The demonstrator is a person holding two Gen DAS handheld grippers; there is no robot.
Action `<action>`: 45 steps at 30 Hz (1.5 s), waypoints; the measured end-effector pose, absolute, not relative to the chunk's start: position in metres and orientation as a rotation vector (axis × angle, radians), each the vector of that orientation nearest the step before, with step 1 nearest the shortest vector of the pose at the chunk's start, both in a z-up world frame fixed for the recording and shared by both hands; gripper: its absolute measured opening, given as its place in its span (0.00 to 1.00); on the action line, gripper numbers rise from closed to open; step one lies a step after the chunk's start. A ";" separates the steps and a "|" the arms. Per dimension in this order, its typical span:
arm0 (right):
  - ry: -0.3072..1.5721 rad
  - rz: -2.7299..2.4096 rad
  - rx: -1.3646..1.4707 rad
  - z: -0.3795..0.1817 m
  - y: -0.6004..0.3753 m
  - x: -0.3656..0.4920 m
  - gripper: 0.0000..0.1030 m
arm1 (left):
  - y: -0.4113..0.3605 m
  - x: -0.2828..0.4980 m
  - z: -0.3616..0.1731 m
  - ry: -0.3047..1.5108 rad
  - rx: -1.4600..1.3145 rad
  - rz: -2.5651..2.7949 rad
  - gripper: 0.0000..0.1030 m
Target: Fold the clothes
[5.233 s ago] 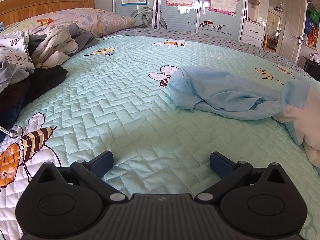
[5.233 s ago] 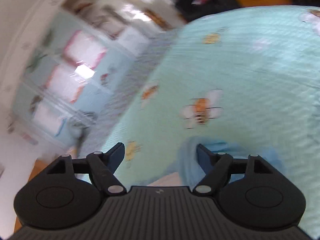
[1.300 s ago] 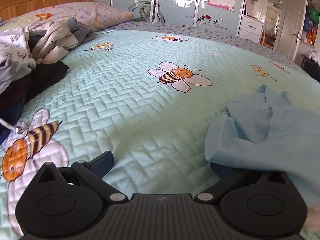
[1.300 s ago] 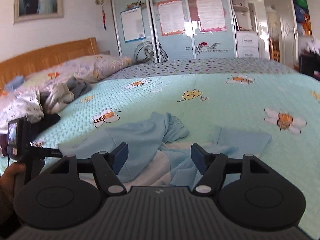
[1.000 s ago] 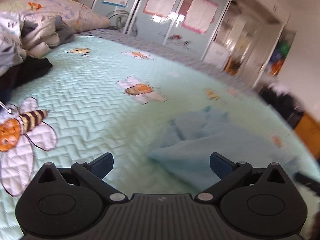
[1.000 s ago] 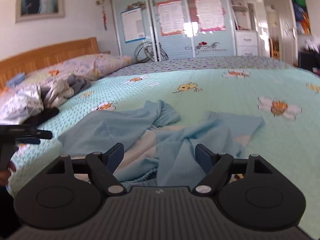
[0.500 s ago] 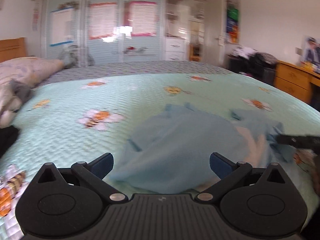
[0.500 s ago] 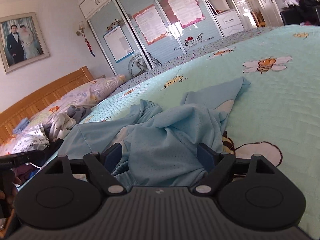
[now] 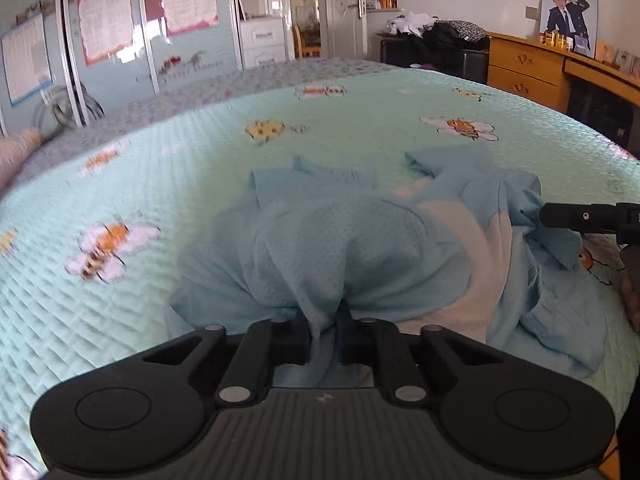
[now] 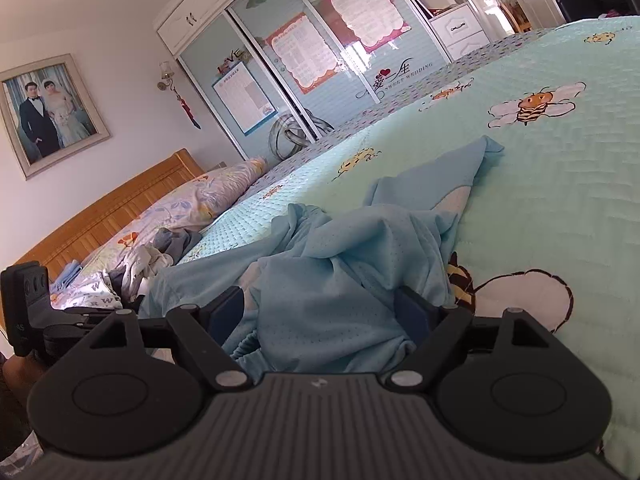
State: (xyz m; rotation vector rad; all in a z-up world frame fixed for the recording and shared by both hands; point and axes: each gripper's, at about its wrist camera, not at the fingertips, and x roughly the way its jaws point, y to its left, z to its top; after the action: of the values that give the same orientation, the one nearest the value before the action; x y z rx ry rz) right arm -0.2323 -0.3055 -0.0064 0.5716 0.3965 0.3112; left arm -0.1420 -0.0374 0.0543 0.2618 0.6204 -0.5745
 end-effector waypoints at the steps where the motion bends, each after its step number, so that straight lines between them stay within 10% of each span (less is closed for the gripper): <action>1: 0.395 0.314 0.581 -0.007 -0.307 -0.232 0.81 | -0.034 -0.143 0.064 0.598 0.211 -0.569 0.07; 31: 0.206 0.299 0.930 -0.022 -0.364 -0.256 0.81 | -0.048 -0.186 0.455 -0.112 -0.271 -0.346 0.00; 45: 0.207 0.315 0.940 -0.025 -0.366 -0.254 0.81 | -0.063 -0.190 0.513 -0.087 -0.116 -0.305 0.00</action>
State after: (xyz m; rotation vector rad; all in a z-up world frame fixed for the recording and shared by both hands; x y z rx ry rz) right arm -0.2535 -0.3664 -0.0248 0.9396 0.2066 0.3148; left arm -0.1905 -0.0626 0.5131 -0.1165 -0.0873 -0.3047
